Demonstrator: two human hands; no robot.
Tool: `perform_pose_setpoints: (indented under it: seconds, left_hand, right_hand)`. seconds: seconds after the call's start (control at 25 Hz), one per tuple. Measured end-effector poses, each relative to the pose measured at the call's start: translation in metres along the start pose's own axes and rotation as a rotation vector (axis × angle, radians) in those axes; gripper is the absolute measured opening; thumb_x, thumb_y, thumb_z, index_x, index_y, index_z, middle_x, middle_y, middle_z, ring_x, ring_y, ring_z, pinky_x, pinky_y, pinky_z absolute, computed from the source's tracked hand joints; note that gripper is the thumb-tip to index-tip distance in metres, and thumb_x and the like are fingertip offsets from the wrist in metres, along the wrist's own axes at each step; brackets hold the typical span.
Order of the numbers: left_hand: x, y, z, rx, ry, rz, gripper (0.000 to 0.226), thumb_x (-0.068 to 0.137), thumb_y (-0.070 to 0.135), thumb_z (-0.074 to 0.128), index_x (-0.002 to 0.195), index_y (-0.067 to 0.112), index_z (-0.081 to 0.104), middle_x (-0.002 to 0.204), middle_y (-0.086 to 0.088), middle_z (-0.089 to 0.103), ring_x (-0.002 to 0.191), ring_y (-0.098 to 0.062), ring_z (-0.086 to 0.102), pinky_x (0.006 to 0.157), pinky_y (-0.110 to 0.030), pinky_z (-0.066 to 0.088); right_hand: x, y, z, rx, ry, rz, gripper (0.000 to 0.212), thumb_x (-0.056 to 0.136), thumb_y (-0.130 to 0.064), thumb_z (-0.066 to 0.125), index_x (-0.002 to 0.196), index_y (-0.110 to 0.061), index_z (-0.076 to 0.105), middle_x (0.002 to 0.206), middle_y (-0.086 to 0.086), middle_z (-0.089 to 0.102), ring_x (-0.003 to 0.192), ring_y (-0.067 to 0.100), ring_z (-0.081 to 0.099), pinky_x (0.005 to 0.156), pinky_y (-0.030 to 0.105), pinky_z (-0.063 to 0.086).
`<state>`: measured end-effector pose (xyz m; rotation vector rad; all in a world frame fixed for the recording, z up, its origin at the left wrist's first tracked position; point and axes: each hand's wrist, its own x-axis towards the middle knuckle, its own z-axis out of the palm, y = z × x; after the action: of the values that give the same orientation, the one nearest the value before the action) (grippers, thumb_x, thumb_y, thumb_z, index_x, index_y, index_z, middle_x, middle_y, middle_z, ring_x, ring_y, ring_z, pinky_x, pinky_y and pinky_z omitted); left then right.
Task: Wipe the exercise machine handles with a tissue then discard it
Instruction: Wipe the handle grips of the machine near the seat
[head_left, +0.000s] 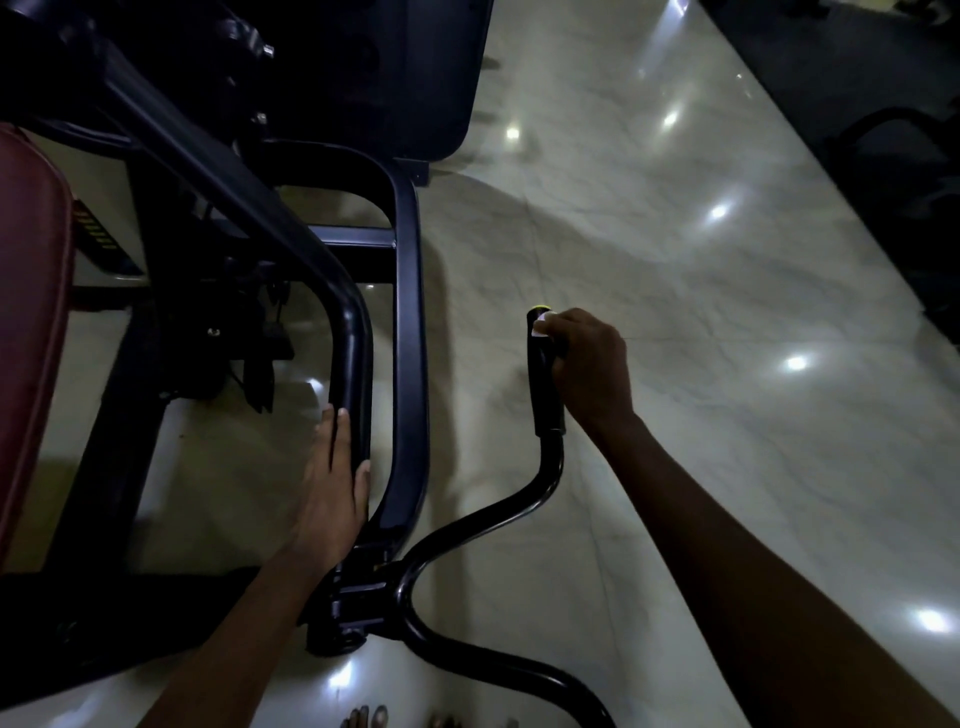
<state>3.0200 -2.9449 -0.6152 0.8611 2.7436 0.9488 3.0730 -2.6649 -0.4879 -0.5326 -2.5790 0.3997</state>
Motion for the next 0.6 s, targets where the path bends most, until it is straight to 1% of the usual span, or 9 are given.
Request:
perform_pose_setpoints:
  seconds: [0.16,0.32,0.52,0.6]
  left_hand:
    - [0.000,0.001,-0.003,-0.012,0.013,0.012,0.069,0.094,0.043,0.019,0.150,0.003,0.017,0.159,-0.012,0.009,0.144,-0.026,0.017,0.113,-0.033,0.020]
    - [-0.001,0.000,-0.002,-0.036,0.023,0.013,0.068,0.094,0.042,0.022,0.149,0.002,0.019,0.158,-0.015,0.013,0.143,-0.029,0.019,0.114,-0.038,0.023]
    - [-0.002,-0.002,-0.001,-0.034,0.035,0.015,0.066,0.095,0.041,0.022,0.149,0.002,0.021,0.157,-0.016,0.014,0.142,-0.031,0.021,0.113,-0.043,0.025]
    - [-0.003,-0.001,0.000,-0.040,0.037,0.017,0.066,0.095,0.041,0.023,0.148,0.002,0.021,0.157,-0.016,0.015,0.142,-0.033,0.022,0.113,-0.045,0.026]
  right_hand:
    - [-0.020,-0.002,-0.006,0.022,-0.019,-0.016,0.038,0.061,0.014,0.067,0.093,-0.006,0.074,0.091,0.009,0.070,0.079,0.030,0.067,0.064,0.033,0.055]
    - [-0.046,-0.004,-0.012,0.048,-0.006,-0.017,0.040,0.062,0.012,0.072,0.097,-0.007,0.073,0.096,0.007,0.070,0.083,0.027,0.067,0.066,0.036,0.057]
    - [-0.072,-0.008,-0.020,0.048,-0.009,-0.035,0.043,0.059,0.010,0.076,0.098,-0.007,0.072,0.100,0.006,0.069,0.086,0.024,0.068,0.070,0.032,0.057]
    - [-0.083,-0.011,-0.024,0.050,0.008,-0.038,0.038,0.062,0.009,0.075,0.097,-0.007,0.072,0.099,0.005,0.069,0.085,0.024,0.067,0.070,0.031,0.056]
